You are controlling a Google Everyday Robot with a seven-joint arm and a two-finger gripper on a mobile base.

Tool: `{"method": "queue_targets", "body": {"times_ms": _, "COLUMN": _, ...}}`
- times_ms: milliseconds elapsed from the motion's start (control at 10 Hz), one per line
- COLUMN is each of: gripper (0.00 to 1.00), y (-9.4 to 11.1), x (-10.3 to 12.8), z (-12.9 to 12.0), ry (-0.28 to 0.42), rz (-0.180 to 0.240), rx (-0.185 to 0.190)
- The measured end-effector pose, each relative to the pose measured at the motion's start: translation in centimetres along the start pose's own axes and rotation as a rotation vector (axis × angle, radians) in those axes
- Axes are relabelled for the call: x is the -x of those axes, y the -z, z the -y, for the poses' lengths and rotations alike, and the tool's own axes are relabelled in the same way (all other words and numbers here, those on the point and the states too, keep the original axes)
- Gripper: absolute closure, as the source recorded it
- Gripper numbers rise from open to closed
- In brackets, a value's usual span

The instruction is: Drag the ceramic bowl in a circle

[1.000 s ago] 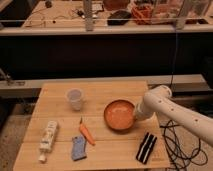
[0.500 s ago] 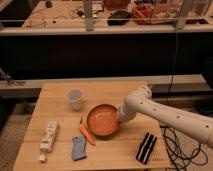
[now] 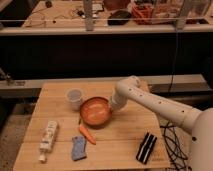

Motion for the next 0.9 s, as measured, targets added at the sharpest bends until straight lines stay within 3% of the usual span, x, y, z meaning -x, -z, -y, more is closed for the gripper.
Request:
{"method": "queue_targets", "body": {"times_ms": 200, "gripper": 1.0, "y": 0.5, "x": -3.7, "z": -1.9, "ry": -0.048, "rz": -0.023, "rx": 0.014}}
{"method": "queue_targets", "body": {"times_ms": 300, "gripper": 1.0, "y": 0.9, "x": -4.3, "z": -3.1, "ry": -0.07, "rz": -0.031, "rx": 0.022}}
{"method": "queue_targets", "body": {"times_ms": 500, "gripper": 1.0, "y": 2.7, "x": -5.2, "z": -8.0, "ry": -0.151, "rz": -0.056, "rx": 0.049}}
{"method": "queue_targets", "body": {"times_ms": 700, "gripper": 1.0, "y": 4.4, "x": -4.8, "z": -12.7, "ry": -0.233, "rz": -0.071, "rx": 0.081}}
{"method": "queue_targets", "body": {"times_ms": 900, "gripper": 1.0, "y": 6.2, "x": -2.7, "z": -17.6, "ry": -0.318, "rz": -0.078, "rx": 0.11}}
